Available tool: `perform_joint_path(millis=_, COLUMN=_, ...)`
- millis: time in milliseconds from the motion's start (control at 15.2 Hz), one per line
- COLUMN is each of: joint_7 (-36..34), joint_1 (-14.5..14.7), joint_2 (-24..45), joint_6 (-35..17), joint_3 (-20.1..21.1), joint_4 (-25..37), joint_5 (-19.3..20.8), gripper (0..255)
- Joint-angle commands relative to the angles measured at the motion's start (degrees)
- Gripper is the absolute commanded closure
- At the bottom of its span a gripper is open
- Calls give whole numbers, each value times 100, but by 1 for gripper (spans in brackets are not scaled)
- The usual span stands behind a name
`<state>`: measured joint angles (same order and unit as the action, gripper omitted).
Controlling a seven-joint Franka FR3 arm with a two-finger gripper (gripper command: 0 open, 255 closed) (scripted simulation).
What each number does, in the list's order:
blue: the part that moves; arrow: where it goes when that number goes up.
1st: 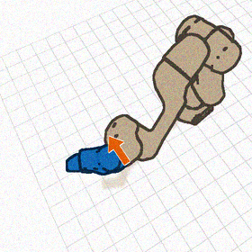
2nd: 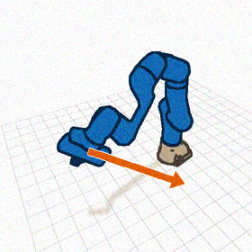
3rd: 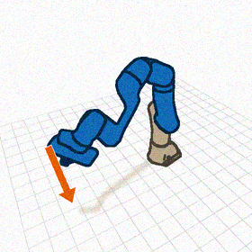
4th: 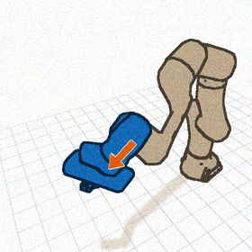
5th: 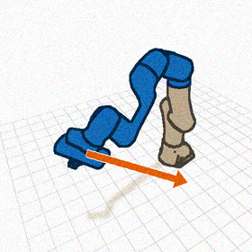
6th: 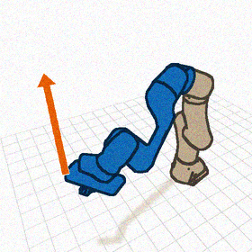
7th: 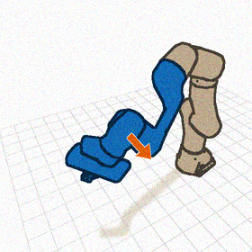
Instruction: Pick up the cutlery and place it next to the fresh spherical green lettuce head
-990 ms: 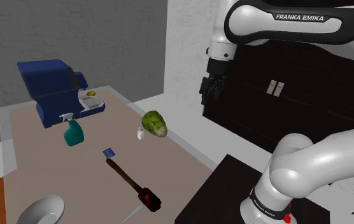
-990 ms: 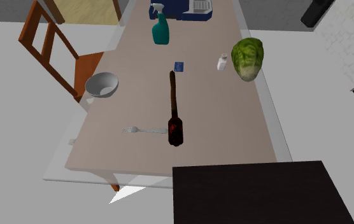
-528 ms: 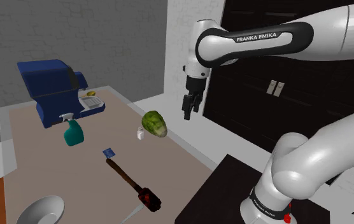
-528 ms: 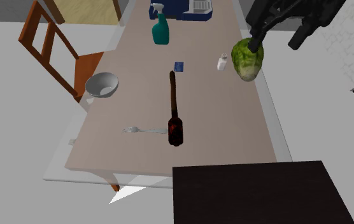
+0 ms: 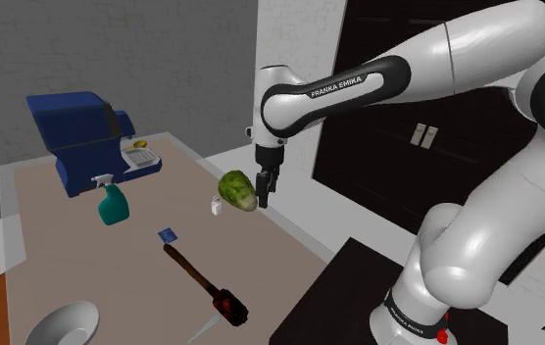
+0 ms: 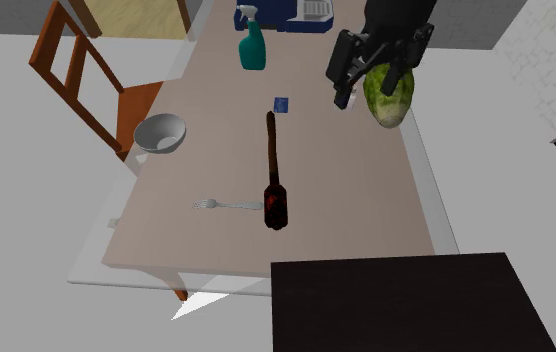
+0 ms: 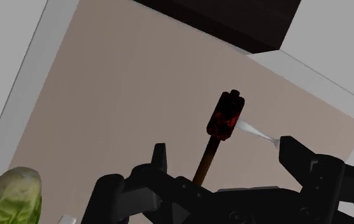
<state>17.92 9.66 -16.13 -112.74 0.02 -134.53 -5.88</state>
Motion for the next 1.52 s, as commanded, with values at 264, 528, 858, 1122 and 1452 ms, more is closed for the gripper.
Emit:
perform_joint_path(millis=264, joint_7=628, joint_1=300, joint_2=1165, joint_6=-745, joint_3=202, joint_4=280, joint_5=-50, gripper=0)
perform_joint_path(millis=528, joint_7=983, joint_1=475, joint_2=1916, joint_6=-1129, joint_3=371, joint_4=557, joint_5=-28, gripper=0)
perform_joint_path(millis=858, joint_7=1359, joint_1=688, joint_2=2839, joint_6=-1530, joint_3=592, joint_4=972, joint_5=87, gripper=0)
perform_joint_path(millis=1122, joint_7=1607, joint_1=874, joint_2=3563, joint_6=-1791, joint_3=756, joint_4=1349, joint_5=250, gripper=0)
perform_joint_path(millis=1452, joint_7=1874, joint_1=1144, joint_2=4447, joint_6=-2044, joint_3=922, joint_4=1867, joint_5=520, gripper=0)
